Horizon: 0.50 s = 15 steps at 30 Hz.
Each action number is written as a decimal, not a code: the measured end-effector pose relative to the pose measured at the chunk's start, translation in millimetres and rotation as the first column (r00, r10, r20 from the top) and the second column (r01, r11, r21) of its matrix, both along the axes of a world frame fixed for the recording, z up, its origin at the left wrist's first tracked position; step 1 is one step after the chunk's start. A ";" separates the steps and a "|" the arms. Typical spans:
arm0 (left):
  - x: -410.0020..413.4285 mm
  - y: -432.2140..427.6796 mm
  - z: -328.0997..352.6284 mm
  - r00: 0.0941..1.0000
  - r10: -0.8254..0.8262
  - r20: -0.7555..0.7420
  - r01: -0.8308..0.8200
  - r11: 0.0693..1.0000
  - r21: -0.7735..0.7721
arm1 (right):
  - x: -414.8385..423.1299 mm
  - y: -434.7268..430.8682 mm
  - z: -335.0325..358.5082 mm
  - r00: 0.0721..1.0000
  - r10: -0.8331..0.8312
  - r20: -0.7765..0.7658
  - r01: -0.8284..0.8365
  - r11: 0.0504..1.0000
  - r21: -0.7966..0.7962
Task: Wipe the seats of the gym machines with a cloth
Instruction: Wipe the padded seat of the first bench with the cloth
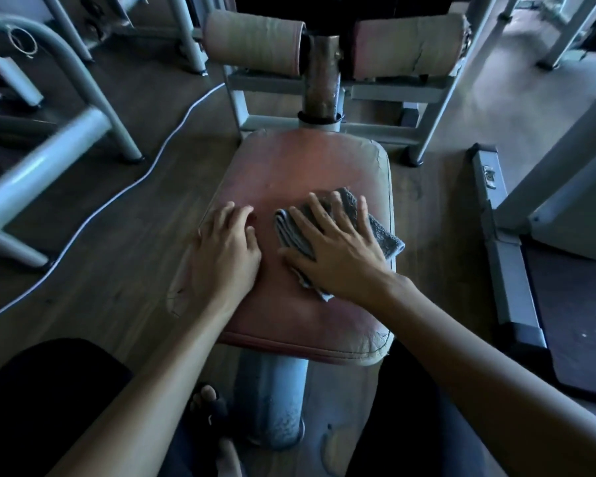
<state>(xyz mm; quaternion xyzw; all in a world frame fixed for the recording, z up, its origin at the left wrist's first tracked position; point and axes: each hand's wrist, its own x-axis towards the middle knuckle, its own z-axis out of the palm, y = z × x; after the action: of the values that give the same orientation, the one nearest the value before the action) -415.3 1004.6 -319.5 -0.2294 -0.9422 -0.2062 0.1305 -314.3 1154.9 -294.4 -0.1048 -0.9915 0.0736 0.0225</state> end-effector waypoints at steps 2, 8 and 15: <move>1.3 -0.6 -1.1 1.000 0.002 -0.003 -0.003 1.000 -0.017 | 1.4 2.4 0.3 0.999 -0.014 0.034 0.015 1.000 -0.010; 3.0 1.0 0.7 0.999 0.011 0.048 -0.010 0.999 -0.034 | -8.4 0.8 -0.8 1.000 -0.011 0.019 0.011 1.000 -0.017; 3.4 1.1 2.1 0.996 0.002 0.091 0.001 0.999 -0.033 | -11.5 3.3 -8.7 1.000 0.001 -0.024 -0.001 1.000 -0.012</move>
<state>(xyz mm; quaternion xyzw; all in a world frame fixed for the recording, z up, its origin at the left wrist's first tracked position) -411.8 1005.7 -317.3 -0.2214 -0.9506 -0.2010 0.0838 -325.8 1158.2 -303.0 -0.1035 -0.9907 0.0810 0.0338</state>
